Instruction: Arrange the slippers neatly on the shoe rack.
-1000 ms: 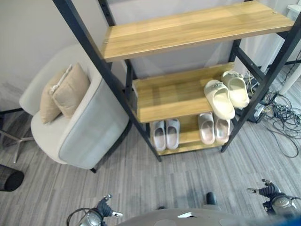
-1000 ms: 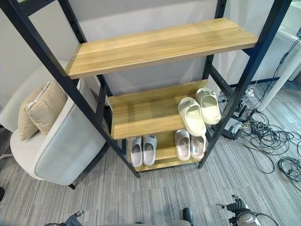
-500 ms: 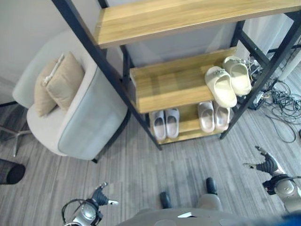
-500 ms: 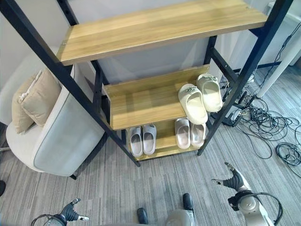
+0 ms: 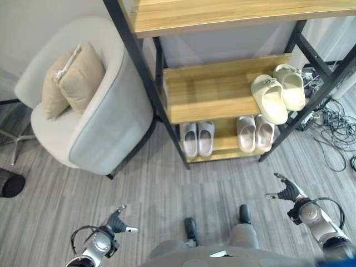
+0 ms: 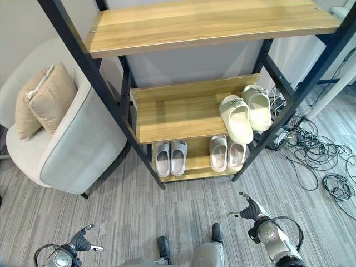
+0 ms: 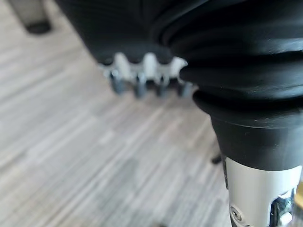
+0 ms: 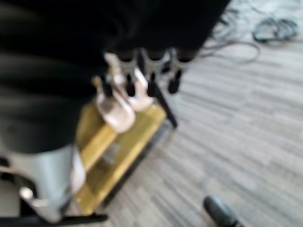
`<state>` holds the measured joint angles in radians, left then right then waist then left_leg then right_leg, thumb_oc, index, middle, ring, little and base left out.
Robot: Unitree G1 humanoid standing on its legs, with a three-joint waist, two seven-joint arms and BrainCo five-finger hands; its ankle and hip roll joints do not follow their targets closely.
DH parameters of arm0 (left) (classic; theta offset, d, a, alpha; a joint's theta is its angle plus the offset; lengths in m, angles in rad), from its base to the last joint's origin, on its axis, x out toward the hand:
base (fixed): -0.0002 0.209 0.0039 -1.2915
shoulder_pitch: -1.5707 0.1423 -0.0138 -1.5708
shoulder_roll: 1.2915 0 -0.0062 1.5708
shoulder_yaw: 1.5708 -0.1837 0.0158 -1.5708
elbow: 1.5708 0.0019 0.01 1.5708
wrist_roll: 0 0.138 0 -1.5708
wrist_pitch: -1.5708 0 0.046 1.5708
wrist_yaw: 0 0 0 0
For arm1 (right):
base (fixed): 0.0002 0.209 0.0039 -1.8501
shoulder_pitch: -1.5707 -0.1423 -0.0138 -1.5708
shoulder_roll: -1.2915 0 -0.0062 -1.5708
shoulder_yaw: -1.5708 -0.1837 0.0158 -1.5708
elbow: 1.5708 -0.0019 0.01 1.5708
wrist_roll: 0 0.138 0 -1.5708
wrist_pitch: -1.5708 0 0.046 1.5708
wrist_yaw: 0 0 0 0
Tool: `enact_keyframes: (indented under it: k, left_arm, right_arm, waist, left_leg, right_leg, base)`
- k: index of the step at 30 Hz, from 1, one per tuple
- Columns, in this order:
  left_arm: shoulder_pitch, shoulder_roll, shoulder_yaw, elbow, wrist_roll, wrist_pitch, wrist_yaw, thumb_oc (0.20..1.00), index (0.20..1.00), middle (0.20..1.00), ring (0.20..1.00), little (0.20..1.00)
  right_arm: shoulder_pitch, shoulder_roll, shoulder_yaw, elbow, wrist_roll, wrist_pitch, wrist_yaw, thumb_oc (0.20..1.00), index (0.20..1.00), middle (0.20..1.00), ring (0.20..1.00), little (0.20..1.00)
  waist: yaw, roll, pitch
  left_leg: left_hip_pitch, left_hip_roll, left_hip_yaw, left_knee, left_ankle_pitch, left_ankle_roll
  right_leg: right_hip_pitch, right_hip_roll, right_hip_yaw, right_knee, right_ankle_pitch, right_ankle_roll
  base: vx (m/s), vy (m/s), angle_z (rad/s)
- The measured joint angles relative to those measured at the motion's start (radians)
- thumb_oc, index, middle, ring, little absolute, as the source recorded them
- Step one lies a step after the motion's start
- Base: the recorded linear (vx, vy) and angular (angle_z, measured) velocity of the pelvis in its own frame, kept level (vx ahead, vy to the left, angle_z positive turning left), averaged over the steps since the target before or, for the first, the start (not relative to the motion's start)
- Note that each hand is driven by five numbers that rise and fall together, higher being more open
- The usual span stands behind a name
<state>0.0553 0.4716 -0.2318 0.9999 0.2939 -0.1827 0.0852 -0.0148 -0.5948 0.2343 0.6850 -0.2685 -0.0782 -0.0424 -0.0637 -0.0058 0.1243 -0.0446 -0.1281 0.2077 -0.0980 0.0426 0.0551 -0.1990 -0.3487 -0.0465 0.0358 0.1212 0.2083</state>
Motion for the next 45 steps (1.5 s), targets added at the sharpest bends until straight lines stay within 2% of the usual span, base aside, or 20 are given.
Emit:
enact_keyframes:
  k: [2, 9, 13, 15, 19, 25, 30, 45]
  left_arm:
    - [0.005, 0.001, 0.0, 0.001, 0.0, 0.0, 0.0, 1.0, 1.0, 1.0, 1.0, 1.0]
    - [0.003, 0.0, -0.001, 0.0, 0.0, 0.0, 0.001, 1.0, 1.0, 1.0, 1.0, 1.0]
    - [0.001, -0.003, -0.001, -0.027, -0.012, 0.0, 0.002, 1.0, 1.0, 1.0, 1.0, 1.0]
    - [-0.005, -0.01, -0.002, -0.036, -0.025, -0.001, 0.002, 1.0, 1.0, 1.0, 1.0, 1.0]
    - [-0.007, -0.016, -0.003, -0.086, -0.039, -0.004, 0.003, 1.0, 1.0, 1.0, 1.0, 1.0]
    - [-0.025, -0.025, -0.011, -0.073, -0.039, -0.002, 0.004, 1.0, 1.0, 1.0, 1.0, 1.0]
    - [-0.043, -0.028, -0.044, -0.074, -0.039, -0.004, 0.004, 1.0, 1.0, 1.0, 1.0, 1.0]
    - [-0.063, -0.03, -0.045, -0.074, -0.039, -0.003, 0.005, 1.0, 1.0, 1.0, 1.0, 1.0]
  right_arm:
    - [-0.021, -0.044, 0.0, -0.002, -0.036, 0.003, -0.002, 1.0, 1.0, 1.0, 1.0, 1.0]
    - [-0.043, -0.095, -0.031, -0.044, -0.051, 0.013, -0.002, 1.0, 1.0, 1.0, 1.0, 1.0]
    - [-0.052, -0.132, -0.03, -0.084, -0.053, 0.016, -0.002, 1.0, 1.0, 1.0, 1.0, 1.0]
    - [-0.066, -0.143, -0.045, -0.087, -0.058, 0.017, -0.01, 1.0, 1.0, 1.0, 1.0, 1.0]
    - [-0.106, -0.146, -0.066, -0.084, -0.056, 0.019, -0.016, 1.0, 1.0, 1.0, 1.0, 1.0]
    - [-0.169, -0.163, -0.062, -0.097, -0.039, 0.013, -0.033, 1.0, 1.0, 1.0, 1.0, 1.0]
    - [-0.268, -0.169, 0.014, -0.065, -0.037, 0.012, -0.034, 1.0, 1.0, 1.0, 1.0, 1.0]
    - [-0.344, -0.167, 0.021, -0.076, 0.008, 0.012, -0.042, 1.0, 1.0, 1.0, 1.0, 1.0]
  waist:
    - [0.001, 0.011, 0.004]
    - [0.001, 0.055, 0.029]
    - [0.001, 0.067, 0.032]
    - [0.001, 0.066, 0.041]
    - [0.001, 0.056, 0.058]
    - [0.003, 0.058, 0.075]
    - [0.015, 0.06, 0.077]
    - [0.023, 0.055, 0.074]
  left_leg:
    - [-0.007, 0.001, -0.003, 0.0, 0.003, 0.001]
    - [-0.02, 0.007, -0.015, 0.0, 0.006, -0.001]
    - [-0.053, 0.01, -0.016, 0.005, 0.012, -0.003]
    - [-0.062, 0.013, -0.018, 0.006, 0.023, 0.004]
    - [-0.079, 0.042, -0.026, 0.005, 0.031, -0.008]
    - [-0.11, 0.052, -0.027, 0.006, 0.031, -0.02]
    - [-0.127, 0.062, -0.028, 0.006, 0.036, -0.019]
    - [-0.148, 0.066, -0.032, 0.006, 0.036, -0.02]
  right_leg:
    - [-0.003, -0.002, -0.008, -0.001, 0.0, 0.0]
    - [-0.006, 0.003, -0.019, -0.012, 0.0, 0.001]
    - [-0.033, 0.004, -0.021, -0.021, 0.004, -0.001]
    - [-0.039, 0.014, -0.022, -0.023, 0.011, -0.001]
    - [-0.04, 0.039, -0.04, -0.043, 0.017, -0.011]
    - [-0.06, 0.052, -0.048, -0.065, 0.026, -0.023]
    - [-0.073, 0.064, -0.05, -0.073, 0.032, -0.028]
    - [-0.081, 0.07, -0.054, -0.094, 0.04, -0.036]
  base:
    - [0.01, -0.024, 0.07]
    - [-0.01, -0.045, 0.03]
    - [0.0, -0.047, 0.01]
    - [0.0, -0.096, 0.02]
    - [0.0, -0.102, 0.02]
    - [0.0, -0.069, -0.01]
    - [0.01, -0.041, -0.01]
    - [0.0, -0.002, 0.0]
